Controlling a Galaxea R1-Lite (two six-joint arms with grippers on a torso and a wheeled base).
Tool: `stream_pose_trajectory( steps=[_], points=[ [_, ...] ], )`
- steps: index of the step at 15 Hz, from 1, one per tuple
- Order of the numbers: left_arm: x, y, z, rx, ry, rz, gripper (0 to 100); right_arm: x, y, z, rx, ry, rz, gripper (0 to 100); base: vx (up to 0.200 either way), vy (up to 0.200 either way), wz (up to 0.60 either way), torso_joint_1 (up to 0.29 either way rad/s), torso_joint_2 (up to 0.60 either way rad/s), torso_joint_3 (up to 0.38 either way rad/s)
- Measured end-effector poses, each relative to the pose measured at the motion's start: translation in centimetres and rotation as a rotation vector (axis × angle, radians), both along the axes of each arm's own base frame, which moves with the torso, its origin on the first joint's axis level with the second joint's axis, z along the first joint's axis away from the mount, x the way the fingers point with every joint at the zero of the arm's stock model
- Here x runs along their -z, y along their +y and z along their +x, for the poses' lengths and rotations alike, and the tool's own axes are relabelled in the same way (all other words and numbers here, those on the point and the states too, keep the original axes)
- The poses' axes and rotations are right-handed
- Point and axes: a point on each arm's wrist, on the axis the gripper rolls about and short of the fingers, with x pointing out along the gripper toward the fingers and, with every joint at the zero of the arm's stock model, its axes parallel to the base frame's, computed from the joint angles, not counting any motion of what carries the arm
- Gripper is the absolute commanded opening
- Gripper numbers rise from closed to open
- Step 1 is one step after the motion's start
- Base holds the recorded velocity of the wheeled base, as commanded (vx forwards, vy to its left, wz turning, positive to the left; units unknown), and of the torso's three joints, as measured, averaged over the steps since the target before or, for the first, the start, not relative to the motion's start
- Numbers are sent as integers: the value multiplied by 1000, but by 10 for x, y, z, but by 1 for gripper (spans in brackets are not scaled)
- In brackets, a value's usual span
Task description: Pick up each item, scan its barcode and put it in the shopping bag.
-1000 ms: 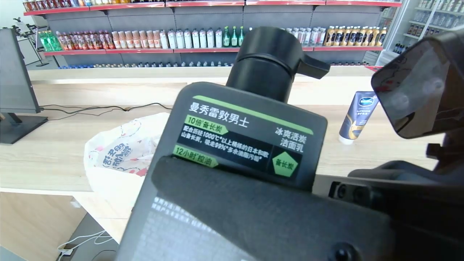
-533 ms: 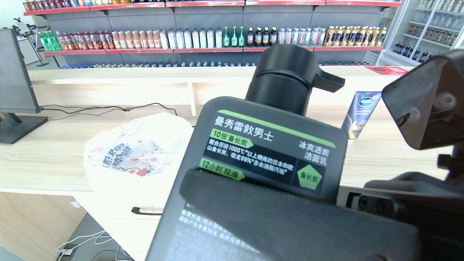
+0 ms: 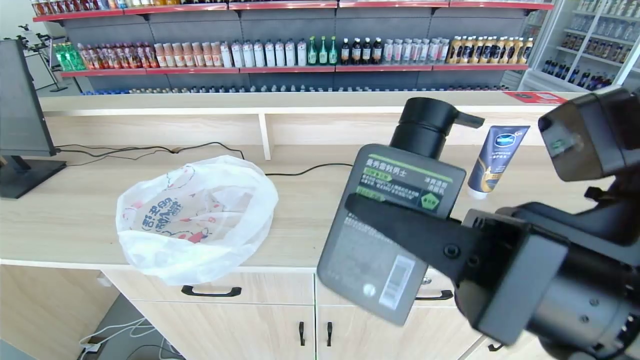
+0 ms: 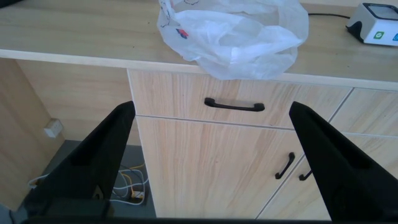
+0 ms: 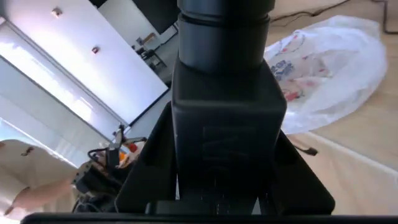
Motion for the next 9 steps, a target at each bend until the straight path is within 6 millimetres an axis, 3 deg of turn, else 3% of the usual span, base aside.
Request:
stream_pose_trajectory(
  steps=[4,9],
  points=[
    [0,0,0,0,0,0,100,3,-39,51,229,-216,-180,0,0,0,0,0,0,0],
    [0,0,0,0,0,0,100,22,-59,109,426,-259,-202,0,0,0,0,0,0,0]
  ],
)
